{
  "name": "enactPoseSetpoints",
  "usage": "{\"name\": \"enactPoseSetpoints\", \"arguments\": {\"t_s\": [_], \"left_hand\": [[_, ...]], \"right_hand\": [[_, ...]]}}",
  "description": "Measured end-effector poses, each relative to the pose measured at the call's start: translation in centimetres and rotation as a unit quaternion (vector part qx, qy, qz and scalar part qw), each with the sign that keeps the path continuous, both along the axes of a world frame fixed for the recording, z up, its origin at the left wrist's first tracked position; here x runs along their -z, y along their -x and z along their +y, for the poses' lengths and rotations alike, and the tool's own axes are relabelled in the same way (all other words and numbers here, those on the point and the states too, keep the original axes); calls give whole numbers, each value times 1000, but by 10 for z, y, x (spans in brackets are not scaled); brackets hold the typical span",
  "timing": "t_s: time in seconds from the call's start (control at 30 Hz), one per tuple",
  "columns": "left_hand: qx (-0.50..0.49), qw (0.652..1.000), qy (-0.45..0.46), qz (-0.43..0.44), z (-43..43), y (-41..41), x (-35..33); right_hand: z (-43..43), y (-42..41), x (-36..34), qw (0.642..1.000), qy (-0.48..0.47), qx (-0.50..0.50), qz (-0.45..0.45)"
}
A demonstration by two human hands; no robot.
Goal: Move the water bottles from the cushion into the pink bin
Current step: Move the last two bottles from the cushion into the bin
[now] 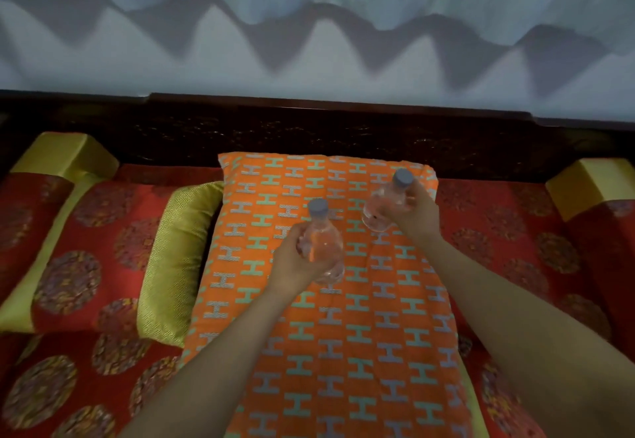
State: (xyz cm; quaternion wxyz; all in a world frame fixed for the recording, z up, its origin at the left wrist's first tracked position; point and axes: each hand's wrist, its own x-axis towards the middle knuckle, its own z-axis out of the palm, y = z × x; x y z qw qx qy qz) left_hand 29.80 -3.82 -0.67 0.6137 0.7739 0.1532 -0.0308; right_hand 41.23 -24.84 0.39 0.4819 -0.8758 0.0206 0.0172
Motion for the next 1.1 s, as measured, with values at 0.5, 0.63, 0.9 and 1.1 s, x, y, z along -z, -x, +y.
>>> {"name": "enactPoseSetpoints", "arguments": {"t_s": [0.5,0.63,0.9,1.1], "left_hand": [[18,998,58,-24,-6,40,-64],[61,995,63,-39,-40,45,-89],[169,976,117,-71,-166,60,-138],[264,949,151,-86,-289,103,-166]], "right_hand": [[-46,116,-47,983,-174,41,39],[-84,145,-86,985,-164,46,7],[-203,233,-162,966,-197,162,-30],[-307,320,-200,951,-158,255,-78]]}}
